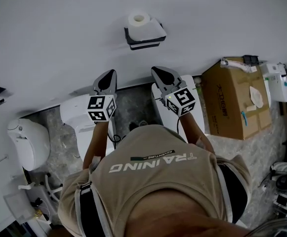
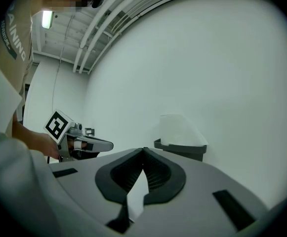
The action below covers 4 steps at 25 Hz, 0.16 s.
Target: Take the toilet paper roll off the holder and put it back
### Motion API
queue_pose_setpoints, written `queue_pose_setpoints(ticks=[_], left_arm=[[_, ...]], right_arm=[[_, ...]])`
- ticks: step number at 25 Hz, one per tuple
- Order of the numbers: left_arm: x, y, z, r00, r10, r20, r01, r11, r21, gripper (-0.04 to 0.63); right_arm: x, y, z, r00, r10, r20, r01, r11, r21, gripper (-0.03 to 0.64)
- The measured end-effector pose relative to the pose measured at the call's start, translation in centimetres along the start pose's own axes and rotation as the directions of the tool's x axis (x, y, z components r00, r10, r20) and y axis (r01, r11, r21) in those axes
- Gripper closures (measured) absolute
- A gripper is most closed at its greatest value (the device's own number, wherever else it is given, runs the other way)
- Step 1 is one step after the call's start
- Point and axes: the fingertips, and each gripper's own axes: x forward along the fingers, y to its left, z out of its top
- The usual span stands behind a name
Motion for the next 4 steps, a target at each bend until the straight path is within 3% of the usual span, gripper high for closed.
queue_pose_setpoints(ticks=[4], left_arm=[[0.18, -0.66, -0.97, 1.0, -0.009, -0.018, 0.009, 1.0, -0.009, 0.589]], right_arm=[[-0.42, -0.6, -0.27, 1.0, -0.009, 0.001, 0.009, 1.0, 0.007, 0.606]])
